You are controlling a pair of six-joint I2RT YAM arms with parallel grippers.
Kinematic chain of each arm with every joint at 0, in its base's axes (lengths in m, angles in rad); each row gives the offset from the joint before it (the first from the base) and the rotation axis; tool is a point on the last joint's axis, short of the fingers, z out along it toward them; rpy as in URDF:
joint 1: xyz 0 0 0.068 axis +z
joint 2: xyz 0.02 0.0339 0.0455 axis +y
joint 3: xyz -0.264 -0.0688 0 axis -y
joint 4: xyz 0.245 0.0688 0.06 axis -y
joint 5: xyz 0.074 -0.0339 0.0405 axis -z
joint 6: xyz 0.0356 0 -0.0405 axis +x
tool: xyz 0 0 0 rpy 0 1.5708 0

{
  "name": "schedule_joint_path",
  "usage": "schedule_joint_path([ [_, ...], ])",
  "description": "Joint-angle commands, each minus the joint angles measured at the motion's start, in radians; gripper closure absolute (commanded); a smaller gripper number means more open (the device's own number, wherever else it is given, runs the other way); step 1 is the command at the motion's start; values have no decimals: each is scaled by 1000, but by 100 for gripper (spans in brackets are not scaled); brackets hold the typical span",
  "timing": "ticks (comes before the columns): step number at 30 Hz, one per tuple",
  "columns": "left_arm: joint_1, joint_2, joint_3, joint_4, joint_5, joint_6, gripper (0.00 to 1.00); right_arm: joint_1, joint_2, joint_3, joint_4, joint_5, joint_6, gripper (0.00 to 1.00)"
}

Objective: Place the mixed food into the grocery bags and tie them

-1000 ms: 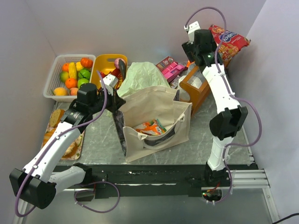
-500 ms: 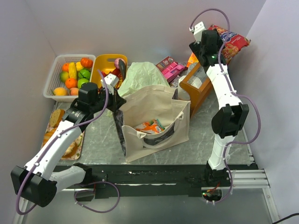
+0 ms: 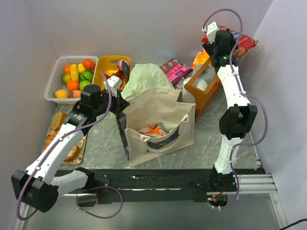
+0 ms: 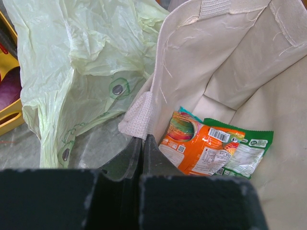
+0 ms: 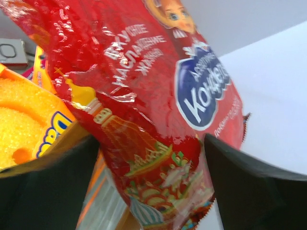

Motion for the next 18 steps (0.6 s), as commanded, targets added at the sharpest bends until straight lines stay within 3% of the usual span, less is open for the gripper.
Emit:
schedule_joint_path([
  [1, 1, 14, -4, -15, 11, -3, 99, -15, 24, 31, 39, -29, 8, 17],
  [2, 1, 14, -2, -17, 9, -3, 99, -15, 21, 29, 30, -37, 11, 23],
  [6, 1, 14, -4, -15, 12, -3, 99, -7, -2, 14, 35, -35, 23, 75],
  [8, 1, 13, -4, -15, 15, -2, 99, -3, -23, 9, 36, -32, 28, 79],
  [12, 1, 10, -5, -12, 20, -4, 99, 25, -84, 3, 50, -2, 32, 100],
  [18, 1, 7, -4, -4, 43, -12, 99, 112, -285, -44, 56, -11, 104, 100],
])
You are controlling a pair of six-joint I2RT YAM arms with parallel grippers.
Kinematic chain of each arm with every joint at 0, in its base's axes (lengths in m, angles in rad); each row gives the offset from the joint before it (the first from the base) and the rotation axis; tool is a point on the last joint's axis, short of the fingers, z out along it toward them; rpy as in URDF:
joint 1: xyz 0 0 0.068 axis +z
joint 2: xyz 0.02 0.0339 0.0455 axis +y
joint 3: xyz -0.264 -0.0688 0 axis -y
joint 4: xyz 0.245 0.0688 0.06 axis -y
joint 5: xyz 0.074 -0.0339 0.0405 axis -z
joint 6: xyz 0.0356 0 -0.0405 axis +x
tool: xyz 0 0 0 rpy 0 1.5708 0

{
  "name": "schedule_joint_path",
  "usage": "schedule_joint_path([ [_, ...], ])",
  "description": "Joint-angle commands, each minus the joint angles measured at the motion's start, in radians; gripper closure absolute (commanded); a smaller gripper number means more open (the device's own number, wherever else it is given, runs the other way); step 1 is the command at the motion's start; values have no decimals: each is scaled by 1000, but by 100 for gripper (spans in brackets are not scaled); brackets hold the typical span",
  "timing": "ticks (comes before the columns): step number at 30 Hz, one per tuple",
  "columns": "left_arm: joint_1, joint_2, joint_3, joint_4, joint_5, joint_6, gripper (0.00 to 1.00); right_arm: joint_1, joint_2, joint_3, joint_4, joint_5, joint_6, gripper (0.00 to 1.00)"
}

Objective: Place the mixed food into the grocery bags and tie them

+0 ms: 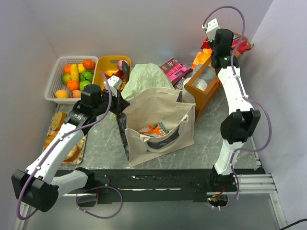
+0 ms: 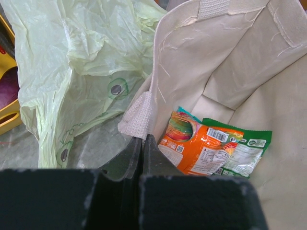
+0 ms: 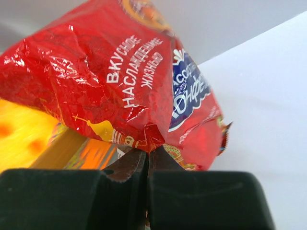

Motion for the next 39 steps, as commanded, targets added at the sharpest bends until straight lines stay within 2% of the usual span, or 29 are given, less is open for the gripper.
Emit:
schedule_joint_path([
  [1, 1, 2, -4, -7, 43, -11, 99, 122, -284, -47, 58, -21, 82, 100],
  [4, 1, -9, -5, -4, 57, -14, 99, 238, -403, -96, 66, -13, 87, 100],
  [8, 1, -27, -8, 5, 63, -17, 99, 387, -536, -154, -10, -68, 151, 100],
  [12, 1, -34, -14, 10, 59, -20, 99, 502, -701, -298, -29, -198, 292, 100],
  [13, 1, -37, -16, 14, 57, -22, 99, 516, -723, -317, -33, -278, 323, 100],
  [18, 1, -38, -14, 8, 45, -20, 99, 616, -807, -410, -108, -369, 450, 100],
  [19, 1, -43, -16, 8, 48, -19, 99, 619, -815, -427, -119, -380, 472, 100],
  [20, 1, -46, -17, 14, 45, -19, 99, 624, -821, -440, -130, -454, 490, 100],
  [23, 1, -58, -23, 25, 39, -22, 99, 644, -826, -483, -179, -501, 548, 100],
  [31, 1, -63, -27, 28, 42, -20, 99, 688, -752, -486, -352, -553, 647, 100],
  [36, 1, -78, -28, 27, 32, -20, 99, 754, -674, -500, -473, -460, 688, 100],
  [39, 1, -92, -34, 34, 26, -19, 99, 814, -616, -509, -552, -325, 693, 100],
])
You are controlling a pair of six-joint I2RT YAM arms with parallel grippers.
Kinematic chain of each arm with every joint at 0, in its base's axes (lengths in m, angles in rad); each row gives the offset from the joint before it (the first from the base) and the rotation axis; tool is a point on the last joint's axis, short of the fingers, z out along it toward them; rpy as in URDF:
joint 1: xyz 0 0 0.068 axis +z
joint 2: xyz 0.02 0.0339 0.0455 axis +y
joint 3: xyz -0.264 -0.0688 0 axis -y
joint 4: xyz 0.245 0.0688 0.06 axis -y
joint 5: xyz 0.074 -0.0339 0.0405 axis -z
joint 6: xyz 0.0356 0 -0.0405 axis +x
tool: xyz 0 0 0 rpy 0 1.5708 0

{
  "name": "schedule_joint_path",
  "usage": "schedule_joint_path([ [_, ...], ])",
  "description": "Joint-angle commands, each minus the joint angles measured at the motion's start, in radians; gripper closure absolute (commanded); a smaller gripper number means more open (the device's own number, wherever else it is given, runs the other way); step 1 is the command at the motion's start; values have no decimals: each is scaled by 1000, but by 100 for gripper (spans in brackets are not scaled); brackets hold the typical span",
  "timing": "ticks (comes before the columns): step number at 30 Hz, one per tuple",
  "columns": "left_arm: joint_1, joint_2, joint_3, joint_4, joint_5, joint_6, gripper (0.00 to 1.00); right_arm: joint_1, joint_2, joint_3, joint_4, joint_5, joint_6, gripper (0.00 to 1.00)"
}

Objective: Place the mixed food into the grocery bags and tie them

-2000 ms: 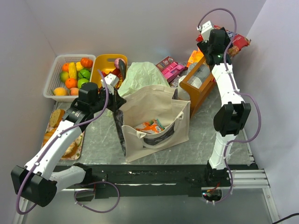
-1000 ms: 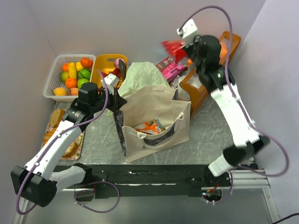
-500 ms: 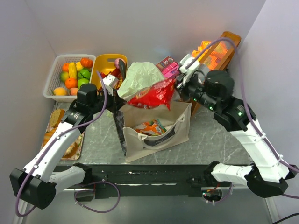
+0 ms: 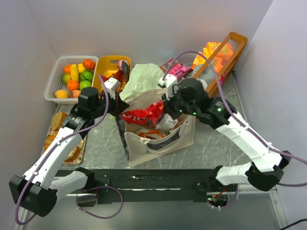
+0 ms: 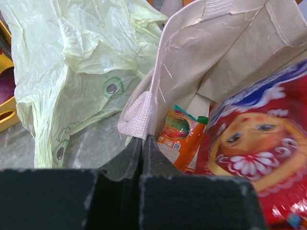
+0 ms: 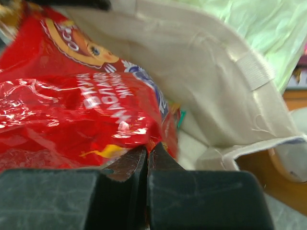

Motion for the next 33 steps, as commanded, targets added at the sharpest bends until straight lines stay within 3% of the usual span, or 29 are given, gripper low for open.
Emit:
schedule_joint_path([
  [1, -2, -44, -3, 29, 0, -5, 99, 84, 75, 15, -73, 157, 42, 100],
  [2, -2, -45, -2, 26, -5, -3, 99, 96, 95, 15, -92, 252, 46, 100],
  [5, 0, -53, 1, 17, -34, 8, 99, 112, 115, 23, -144, 340, 45, 100],
  [15, 1, -82, 0, 9, -107, 34, 99, 117, 129, 32, -244, 467, 62, 100],
  [16, 1, -81, 1, 9, -103, 35, 99, 117, 123, 35, -239, 434, 57, 65],
  [17, 0, -79, 0, 12, -95, 35, 99, 117, 98, 35, -209, 399, 39, 44],
  [19, 0, -73, -2, 31, -48, 35, 99, 121, 68, 38, -178, 278, 23, 12],
  [20, 0, -68, 0, 35, -28, 34, 99, 120, 39, 57, -163, 248, 17, 7],
  [24, 0, -36, 20, 34, -3, 32, 99, 118, -29, 123, -118, 206, 22, 1],
  [28, 0, -19, 47, 38, 12, 23, 99, 117, -51, 167, -134, 294, 8, 1],
  [33, -2, -1, 79, 45, 31, 9, 99, 48, -38, 94, -143, 424, -21, 0],
])
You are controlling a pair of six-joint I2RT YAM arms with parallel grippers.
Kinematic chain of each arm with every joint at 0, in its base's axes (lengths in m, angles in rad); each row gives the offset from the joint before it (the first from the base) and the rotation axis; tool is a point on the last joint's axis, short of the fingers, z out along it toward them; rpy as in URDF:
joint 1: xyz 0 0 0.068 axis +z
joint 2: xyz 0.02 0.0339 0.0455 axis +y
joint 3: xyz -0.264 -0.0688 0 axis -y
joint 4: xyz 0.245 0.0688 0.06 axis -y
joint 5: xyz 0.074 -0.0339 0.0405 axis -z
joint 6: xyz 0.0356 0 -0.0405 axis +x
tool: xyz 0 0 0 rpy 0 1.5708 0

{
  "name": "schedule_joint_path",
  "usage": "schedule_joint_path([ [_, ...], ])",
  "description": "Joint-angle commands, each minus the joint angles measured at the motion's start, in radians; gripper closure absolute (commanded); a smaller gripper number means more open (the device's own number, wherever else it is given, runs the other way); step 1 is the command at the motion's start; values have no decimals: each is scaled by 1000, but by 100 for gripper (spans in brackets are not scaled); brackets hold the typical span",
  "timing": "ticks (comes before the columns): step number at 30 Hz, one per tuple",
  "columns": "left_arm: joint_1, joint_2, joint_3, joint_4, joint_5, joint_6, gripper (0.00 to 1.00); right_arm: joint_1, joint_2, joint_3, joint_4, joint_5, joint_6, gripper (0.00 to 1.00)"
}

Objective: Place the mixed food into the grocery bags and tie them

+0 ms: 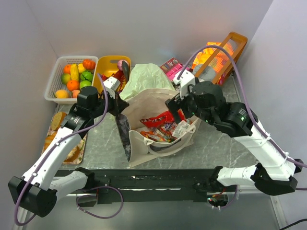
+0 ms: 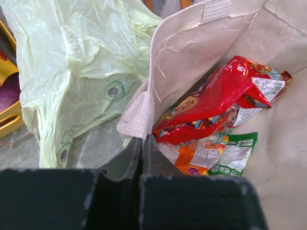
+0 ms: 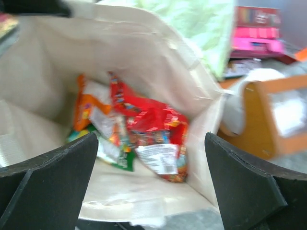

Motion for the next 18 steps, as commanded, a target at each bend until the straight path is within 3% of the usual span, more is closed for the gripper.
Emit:
schedule_joint_path([
  [1, -2, 19, 71, 51, 41, -5, 99, -78, 28, -69, 36, 91, -30, 0],
  [6, -5, 19, 79, 34, 18, -30, 99, -176, 30, -179, 108, 45, -38, 0],
  [10, -8, -5, 94, 28, 3, -51, 86, -207, 46, -225, 154, -21, -33, 1],
  [11, -10, -12, 96, 27, 6, -57, 80, -210, 54, -228, 157, -15, -35, 1],
  [12, -10, -19, 97, 22, 3, -60, 56, -212, 60, -229, 158, -9, -33, 2],
  [14, -10, -22, 116, -15, -20, -53, 27, -222, 83, -229, 150, 0, -24, 5],
  [15, -8, -27, 126, -35, -110, -60, 7, -224, 88, -229, 144, 2, -21, 15],
  [17, -10, -39, 172, -117, -243, -121, 0, -224, 89, -239, 145, -5, -13, 23],
  [18, -10, -57, 188, -148, -309, -149, 4, -225, 86, -245, 150, -11, -13, 28],
])
